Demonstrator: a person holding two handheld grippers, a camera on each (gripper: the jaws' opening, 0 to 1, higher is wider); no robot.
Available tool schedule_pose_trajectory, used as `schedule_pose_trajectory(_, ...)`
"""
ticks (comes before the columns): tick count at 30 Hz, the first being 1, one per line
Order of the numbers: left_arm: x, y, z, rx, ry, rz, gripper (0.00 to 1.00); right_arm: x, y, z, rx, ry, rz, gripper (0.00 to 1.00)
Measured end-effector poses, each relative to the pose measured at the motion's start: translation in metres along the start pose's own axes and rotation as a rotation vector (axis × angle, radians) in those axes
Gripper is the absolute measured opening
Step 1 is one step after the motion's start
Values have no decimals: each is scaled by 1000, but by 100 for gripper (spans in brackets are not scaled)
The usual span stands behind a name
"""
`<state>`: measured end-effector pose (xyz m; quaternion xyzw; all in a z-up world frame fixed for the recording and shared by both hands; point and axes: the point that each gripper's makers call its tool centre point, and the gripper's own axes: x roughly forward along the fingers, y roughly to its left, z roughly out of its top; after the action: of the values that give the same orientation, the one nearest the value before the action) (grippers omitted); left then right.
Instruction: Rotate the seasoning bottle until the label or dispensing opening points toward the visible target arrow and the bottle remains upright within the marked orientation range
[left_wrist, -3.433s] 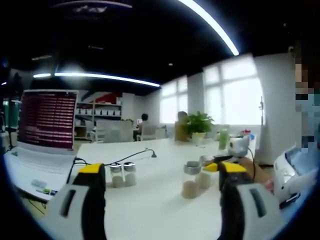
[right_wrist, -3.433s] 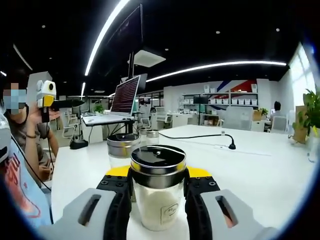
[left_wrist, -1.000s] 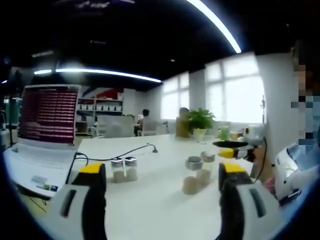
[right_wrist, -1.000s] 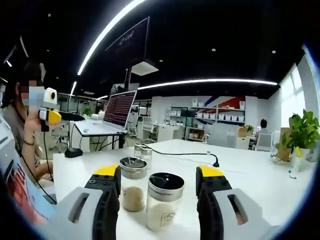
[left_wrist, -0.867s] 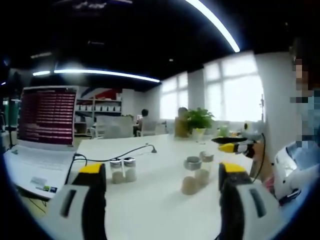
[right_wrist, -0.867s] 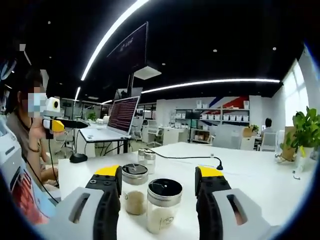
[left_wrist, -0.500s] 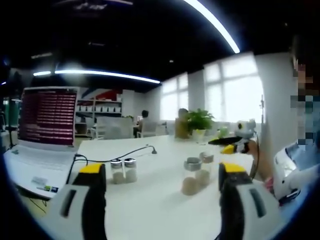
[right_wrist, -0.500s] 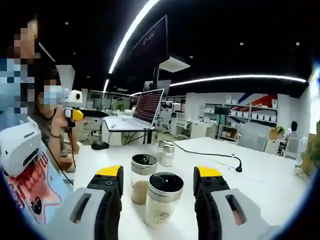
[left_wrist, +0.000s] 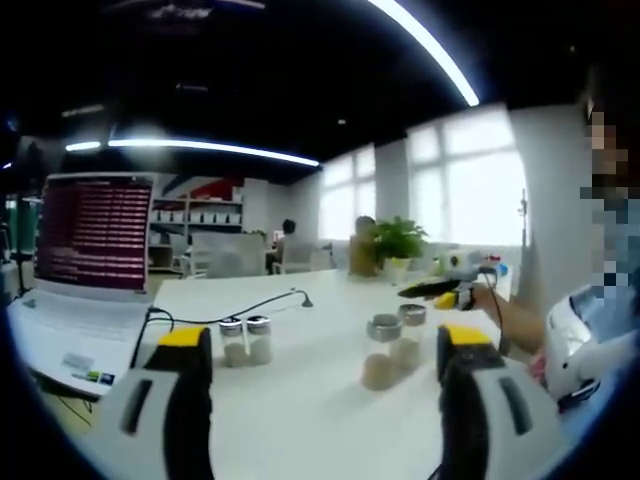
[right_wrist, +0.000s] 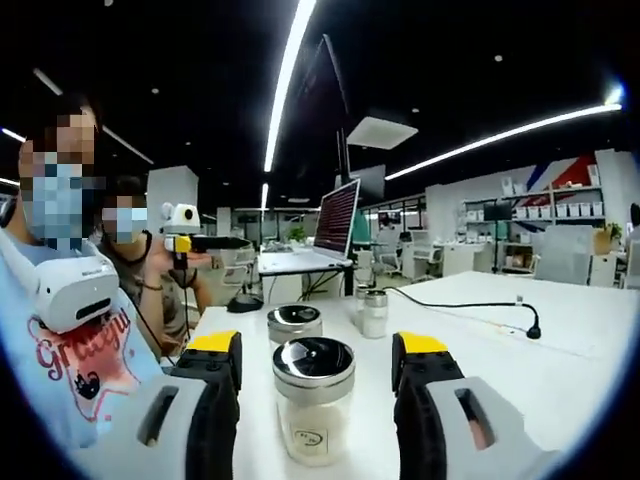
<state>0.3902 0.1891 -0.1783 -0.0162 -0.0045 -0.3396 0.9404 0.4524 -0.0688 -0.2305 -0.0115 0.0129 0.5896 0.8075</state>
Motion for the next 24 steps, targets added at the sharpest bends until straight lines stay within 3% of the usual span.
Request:
schedule_pose_trajectory(5, 1, 1, -1, -4, 2, 4, 99, 9, -2, -12, -1, 54, 21, 55)
schedule_pose_trajectory(8, 0, 1, -1, -2, 5, 2, 99, 12, -2, -21, 34, 90, 31, 49)
schedule_pose_trajectory(24, -2, -5, -4, 1, 7, -18, 99, 16, 9, -27, 63, 67, 92, 38)
